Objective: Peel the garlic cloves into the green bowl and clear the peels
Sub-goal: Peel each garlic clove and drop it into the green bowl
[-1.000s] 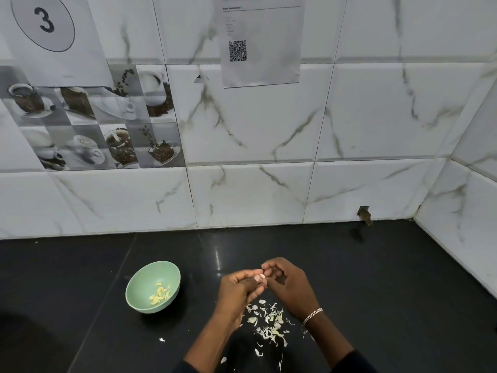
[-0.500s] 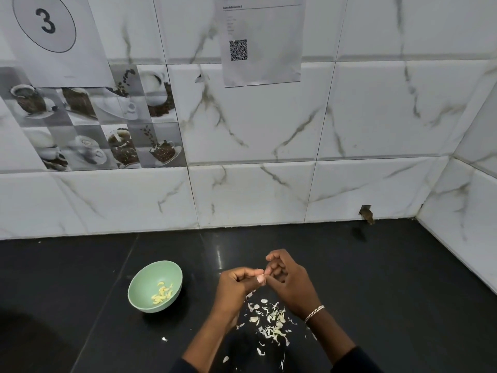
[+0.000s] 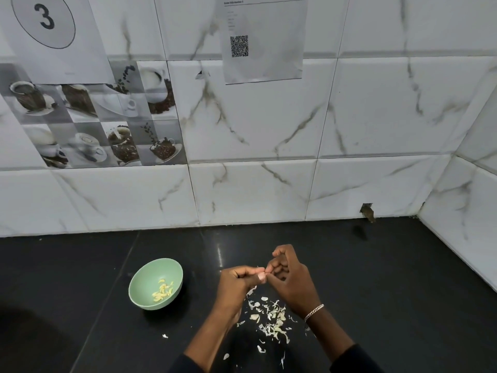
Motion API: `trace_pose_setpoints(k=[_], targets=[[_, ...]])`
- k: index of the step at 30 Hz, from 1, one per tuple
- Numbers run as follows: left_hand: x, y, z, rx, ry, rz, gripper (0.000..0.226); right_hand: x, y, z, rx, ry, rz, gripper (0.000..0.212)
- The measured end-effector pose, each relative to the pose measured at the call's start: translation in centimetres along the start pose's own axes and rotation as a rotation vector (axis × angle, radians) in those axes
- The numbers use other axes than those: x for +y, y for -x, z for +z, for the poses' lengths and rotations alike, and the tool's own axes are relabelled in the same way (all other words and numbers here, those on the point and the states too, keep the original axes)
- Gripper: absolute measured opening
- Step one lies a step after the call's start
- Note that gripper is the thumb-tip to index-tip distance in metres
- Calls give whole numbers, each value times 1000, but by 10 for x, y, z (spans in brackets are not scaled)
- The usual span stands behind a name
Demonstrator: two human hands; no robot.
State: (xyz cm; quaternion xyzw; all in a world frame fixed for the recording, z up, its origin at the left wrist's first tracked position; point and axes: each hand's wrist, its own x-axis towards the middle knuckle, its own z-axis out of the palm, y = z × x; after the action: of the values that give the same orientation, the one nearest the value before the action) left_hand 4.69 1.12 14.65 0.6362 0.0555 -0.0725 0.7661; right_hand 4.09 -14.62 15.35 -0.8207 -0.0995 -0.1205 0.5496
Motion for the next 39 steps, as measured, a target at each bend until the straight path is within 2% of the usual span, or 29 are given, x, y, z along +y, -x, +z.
trace_pose_setpoints(k=[9,22,29,39], targets=[[-1,1,-1,1,-18,-7,13,0,0,-2,-37,-3,37,48],[-5,1,1,21,-1,-22,12,-2,-1,-4,-48,14,30,39],[-3,2,-4,-29,4,29,21,-2,-2,-7,-34,28,24,33],[-2,7,2,32,-6,97,12,-7,-2,-6,-17,-3,21,36]])
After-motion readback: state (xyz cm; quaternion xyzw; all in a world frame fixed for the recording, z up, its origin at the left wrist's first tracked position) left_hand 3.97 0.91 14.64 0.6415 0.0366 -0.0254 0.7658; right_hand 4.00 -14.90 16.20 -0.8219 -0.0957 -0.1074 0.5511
